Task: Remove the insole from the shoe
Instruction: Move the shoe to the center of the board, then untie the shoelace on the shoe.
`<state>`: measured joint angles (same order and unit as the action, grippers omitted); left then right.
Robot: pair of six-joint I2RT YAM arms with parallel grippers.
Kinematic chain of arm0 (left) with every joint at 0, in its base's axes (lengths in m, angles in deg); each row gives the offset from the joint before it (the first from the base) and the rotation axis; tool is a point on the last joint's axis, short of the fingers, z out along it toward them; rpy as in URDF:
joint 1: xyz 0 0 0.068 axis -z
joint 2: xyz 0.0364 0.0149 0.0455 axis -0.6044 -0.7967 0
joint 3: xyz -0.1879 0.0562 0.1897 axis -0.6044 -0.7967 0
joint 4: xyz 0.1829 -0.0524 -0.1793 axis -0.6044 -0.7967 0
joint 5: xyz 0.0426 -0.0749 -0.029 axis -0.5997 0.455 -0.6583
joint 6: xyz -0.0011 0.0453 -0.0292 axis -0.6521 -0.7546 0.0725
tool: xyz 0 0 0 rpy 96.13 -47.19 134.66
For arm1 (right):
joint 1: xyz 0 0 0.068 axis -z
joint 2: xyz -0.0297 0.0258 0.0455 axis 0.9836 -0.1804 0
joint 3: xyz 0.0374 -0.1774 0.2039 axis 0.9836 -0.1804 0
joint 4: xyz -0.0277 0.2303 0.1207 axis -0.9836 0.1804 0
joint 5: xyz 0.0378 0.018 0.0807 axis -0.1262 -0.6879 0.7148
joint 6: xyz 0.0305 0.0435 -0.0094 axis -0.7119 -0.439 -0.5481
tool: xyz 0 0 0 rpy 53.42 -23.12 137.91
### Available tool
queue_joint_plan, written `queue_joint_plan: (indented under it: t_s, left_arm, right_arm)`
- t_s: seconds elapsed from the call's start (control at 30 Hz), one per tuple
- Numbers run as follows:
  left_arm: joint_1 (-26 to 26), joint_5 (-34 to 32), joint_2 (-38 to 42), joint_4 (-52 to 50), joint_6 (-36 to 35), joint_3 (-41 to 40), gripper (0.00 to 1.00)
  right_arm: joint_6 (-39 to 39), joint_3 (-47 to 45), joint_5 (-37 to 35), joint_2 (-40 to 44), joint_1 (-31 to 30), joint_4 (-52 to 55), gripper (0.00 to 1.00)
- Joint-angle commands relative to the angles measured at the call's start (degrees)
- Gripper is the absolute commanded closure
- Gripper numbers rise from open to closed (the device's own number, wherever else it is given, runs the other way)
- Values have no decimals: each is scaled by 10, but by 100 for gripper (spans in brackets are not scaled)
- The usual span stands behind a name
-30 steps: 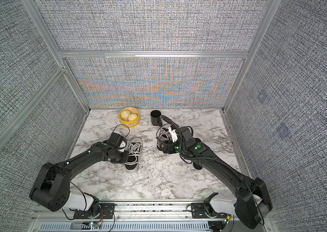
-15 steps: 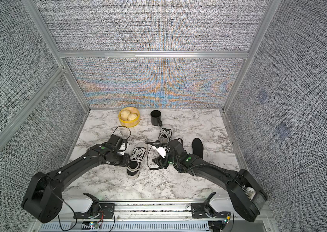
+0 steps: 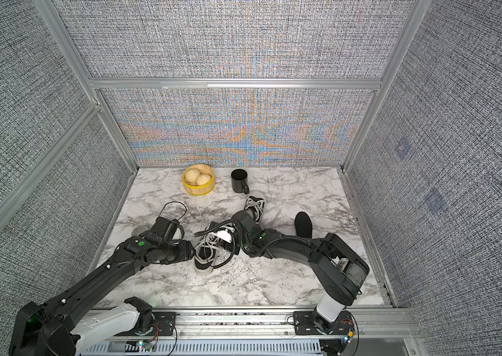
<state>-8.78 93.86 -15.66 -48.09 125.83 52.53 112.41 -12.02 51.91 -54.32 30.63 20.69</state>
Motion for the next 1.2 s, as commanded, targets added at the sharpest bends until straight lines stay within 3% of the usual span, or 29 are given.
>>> queue_joint_plan:
  t_s: [0.0,0.27,0.6,0.77,0.97,1.17]
  left_arm:
    - [0,31,-5,26,37,-3,38]
    - [-2,31,-52,46,43,-6,39]
    - [-3,34,-92,94,70,-23,47]
    - [-3,30,-101,97,69,-21,55]
    - [-3,18,-103,85,63,-18,60]
    - [-3,-2,-108,73,54,-13,69]
  right_arm:
    - [51,5,-29,-9,-6,-1,55]
    - [83,40,-45,-49,-24,14,58]
    - [83,40,-24,-57,-24,12,59]
    - [64,39,-23,-59,-24,-2,74]
    - [58,48,-17,-53,-24,5,100]
    - [28,38,-39,-4,-13,11,100]
